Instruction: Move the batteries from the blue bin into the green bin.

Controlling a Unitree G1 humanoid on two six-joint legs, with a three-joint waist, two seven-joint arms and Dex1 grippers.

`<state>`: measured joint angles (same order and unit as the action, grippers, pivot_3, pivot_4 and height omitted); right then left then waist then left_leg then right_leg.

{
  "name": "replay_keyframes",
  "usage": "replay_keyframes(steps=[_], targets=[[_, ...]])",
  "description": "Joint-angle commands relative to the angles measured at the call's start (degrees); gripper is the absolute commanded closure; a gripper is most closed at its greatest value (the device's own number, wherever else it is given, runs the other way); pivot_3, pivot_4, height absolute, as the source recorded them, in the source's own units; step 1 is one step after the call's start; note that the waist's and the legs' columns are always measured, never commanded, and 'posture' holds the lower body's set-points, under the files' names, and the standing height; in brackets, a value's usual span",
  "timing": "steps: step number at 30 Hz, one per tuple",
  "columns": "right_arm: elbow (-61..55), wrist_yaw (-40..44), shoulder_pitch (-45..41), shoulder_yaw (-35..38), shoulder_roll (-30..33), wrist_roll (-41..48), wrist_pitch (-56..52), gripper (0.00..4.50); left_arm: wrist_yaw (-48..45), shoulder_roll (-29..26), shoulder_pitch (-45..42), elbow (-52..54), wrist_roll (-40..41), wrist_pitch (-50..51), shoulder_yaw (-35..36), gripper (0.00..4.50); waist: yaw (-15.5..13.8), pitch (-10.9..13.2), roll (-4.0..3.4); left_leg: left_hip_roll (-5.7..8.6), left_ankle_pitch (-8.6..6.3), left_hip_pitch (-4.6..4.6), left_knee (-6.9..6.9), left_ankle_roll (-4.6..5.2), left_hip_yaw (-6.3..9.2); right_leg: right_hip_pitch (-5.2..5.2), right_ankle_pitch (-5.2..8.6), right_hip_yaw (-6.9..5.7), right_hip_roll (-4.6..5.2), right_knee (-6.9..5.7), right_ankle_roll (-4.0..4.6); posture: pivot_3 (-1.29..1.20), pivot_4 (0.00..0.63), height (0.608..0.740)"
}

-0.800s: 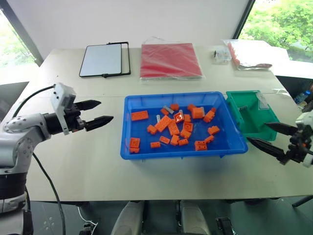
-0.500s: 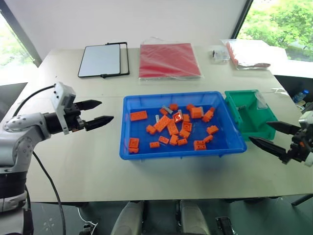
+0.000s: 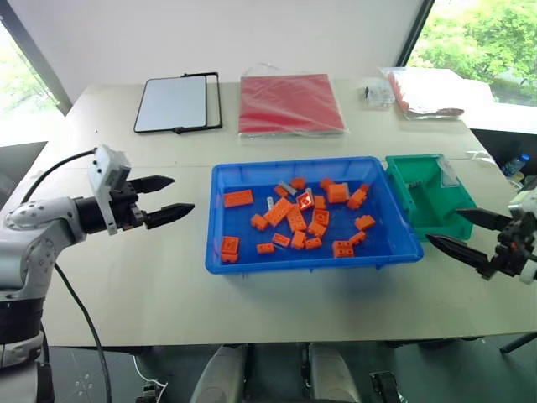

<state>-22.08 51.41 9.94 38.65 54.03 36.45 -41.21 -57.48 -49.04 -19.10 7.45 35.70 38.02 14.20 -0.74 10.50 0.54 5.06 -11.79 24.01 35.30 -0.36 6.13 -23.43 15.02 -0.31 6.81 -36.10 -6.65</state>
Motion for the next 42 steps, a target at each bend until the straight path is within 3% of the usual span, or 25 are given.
replay_keyframes(steps=[1, 3, 8, 13, 19, 24, 28, 42], targets=[[1.0, 1.8, -3.4, -2.0, 2.6, -0.2, 1.7, 0.06, -0.9, -1.0, -0.5, 3.0, 1.9, 0.6, 1.2, 0.0, 0.1, 0.0, 0.0, 0.0, 0.0, 0.0, 0.0, 0.0, -0.01, 0.0, 0.0, 0.0, 0.0, 0.0, 0.0, 0.0, 0.15, 0.731], [2.4, 2.9, -5.9, -4.6, 3.9, -0.7, 2.3, 0.06, -1.1, -1.1, -0.5, 3.7, 2.4, 1.2, 1.0, 0.0, 0.2, 0.0, 0.0, 0.0, 0.0, -0.02, 0.02, 0.0, -0.06, -0.01, 0.0, -0.01, 0.01, 0.0, 0.03, 0.0, 0.15, 0.731], [7.4, 9.6, -26.8, -24.3, 7.7, -4.4, 5.4, 0.06, -4.8, -3.9, 0.3, 6.7, 3.6, 2.5, 0.1, 0.0, 0.9, 0.0, -0.04, -0.03, 0.0, -0.07, 0.02, 0.0, -0.1, -0.01, -0.01, -0.01, 0.0, -0.03, 0.09, 0.0, 0.15, 0.731], [20.8, 16.3, -54.7, -49.2, -5.3, -17.3, 12.6, 0.06, -8.4, -6.9, 1.6, 10.9, 5.1, 3.0, -0.3, 0.0, 2.2, 0.1, -0.06, -0.09, 0.0, -0.17, -0.03, -0.01, -0.13, -0.03, -0.03, 0.0, -0.03, -0.06, 0.11, 0.0, 0.15, 0.731], [47.7, 23.9, -69.7, -65.0, -19.9, -33.0, 34.4, 0.06, -5.7, -6.5, 2.0, 14.9, 7.4, 4.9, 0.9, 0.0, 1.4, 0.2, 0.13, 0.02, 0.03, -0.12, -0.16, -0.06, -0.05, -0.13, -0.16, -0.03, -0.11, -0.22, -0.07, 0.0, 0.15, 0.731], [66.5, 25.8, -76.1, -68.5, -26.5, -40.0, 50.0, 0.06, -3.4, -6.7, 4.4, 19.5, 10.5, 7.2, 3.2, 0.0, 1.7, 0.3, 0.19, 0.18, 0.23, 0.19, -0.01, -0.4, -0.04, -0.28, -0.35, 0.02, -0.04, -0.11, -0.27, 0.0, 0.15, 0.731], [75.8, 24.7, -79.4, -67.6, -30.5, -42.7, 55.9, 0.06, -1.3, -6.6, 5.3, 21.3, 12.1, 8.2, 4.5, 0.0, 2.0, 0.3, 0.18, 0.08, 0.32, 0.12, -0.08, -0.57, 0.03, -0.34, -0.43, 0.02, -0.21, -0.23, -0.19, 0.0, 0.15, 0.731], [85.0, 20.1, -81.1, -63.8, -38.3, -46.0, 59.6, 0.06, 3.0, -5.8, 3.7, 21.7, 15.0, 8.6, 3.8, 0.0, 3.3, 0.3, 0.18, -0.03, 0.45, 0.0, -0.15, -0.76, 0.08, -0.7, -0.48, 0.14, -0.39, -1.0, 0.01, 0.0, 0.15, 0.731]])
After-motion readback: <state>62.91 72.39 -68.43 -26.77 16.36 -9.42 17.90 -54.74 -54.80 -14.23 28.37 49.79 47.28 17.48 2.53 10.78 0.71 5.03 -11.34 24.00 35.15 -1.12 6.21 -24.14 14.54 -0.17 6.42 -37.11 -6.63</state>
